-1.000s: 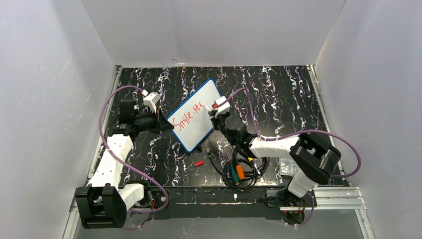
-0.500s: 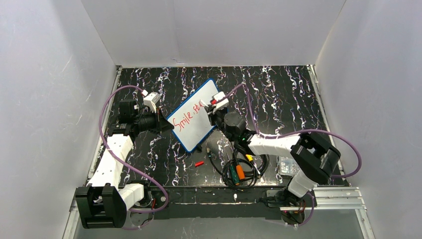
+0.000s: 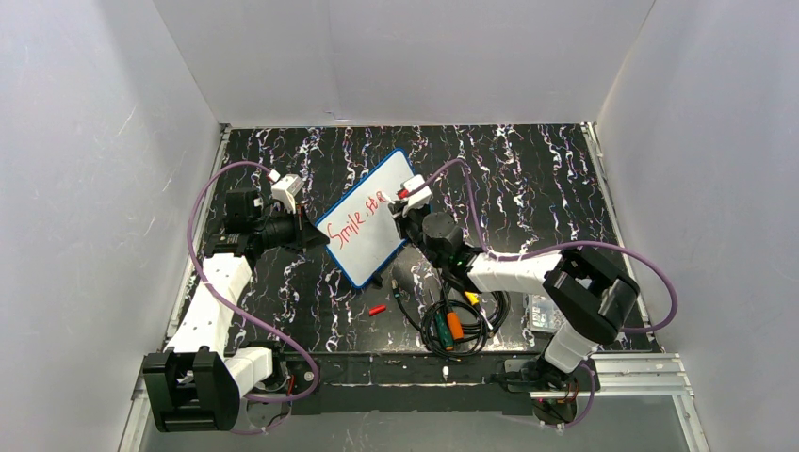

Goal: Write a sentence on the whiteboard

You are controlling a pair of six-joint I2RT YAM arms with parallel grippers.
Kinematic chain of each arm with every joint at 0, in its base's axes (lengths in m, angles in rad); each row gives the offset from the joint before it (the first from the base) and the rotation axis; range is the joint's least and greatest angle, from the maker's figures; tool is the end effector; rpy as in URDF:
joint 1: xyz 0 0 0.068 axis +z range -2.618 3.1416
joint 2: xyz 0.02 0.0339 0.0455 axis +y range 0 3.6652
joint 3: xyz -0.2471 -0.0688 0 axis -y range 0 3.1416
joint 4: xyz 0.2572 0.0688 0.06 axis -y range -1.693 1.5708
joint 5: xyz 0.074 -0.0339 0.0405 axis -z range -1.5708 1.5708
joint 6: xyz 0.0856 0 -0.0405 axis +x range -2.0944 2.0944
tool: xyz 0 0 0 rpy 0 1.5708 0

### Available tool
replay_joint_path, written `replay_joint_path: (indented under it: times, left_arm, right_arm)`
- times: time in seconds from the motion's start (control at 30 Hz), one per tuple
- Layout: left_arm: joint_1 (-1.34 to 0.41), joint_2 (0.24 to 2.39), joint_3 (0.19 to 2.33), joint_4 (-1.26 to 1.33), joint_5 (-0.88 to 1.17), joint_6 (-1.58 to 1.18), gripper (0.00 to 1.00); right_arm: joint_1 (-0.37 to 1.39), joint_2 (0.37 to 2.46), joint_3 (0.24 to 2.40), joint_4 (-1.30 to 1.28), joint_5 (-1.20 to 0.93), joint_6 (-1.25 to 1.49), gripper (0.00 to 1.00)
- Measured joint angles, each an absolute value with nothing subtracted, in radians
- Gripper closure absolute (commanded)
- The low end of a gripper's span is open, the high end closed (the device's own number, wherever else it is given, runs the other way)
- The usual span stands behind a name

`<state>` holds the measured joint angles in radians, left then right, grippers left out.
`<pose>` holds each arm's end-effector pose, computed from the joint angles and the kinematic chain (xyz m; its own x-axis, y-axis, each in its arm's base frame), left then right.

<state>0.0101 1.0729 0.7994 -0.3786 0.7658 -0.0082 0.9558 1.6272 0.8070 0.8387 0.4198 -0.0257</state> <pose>0.2743 -0.0566 0.2365 -0.6113 -0.0121 -0.7913 0.5386 0.7263 -0.4271 0.2624 0.3110 0.2159 0.0238 -0.0070 -0.9997 -0.5103 0.8598 -0.0182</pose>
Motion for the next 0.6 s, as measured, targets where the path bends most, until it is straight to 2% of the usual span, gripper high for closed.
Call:
replay_joint_path:
  times: [0.6]
  left_arm:
    - [0.01, 1.074, 0.799, -0.379, 0.767, -0.008, 1.0]
  right_arm:
    - [0.955, 1.609, 0.774, 0.83, 0.444, -0.019, 0.99]
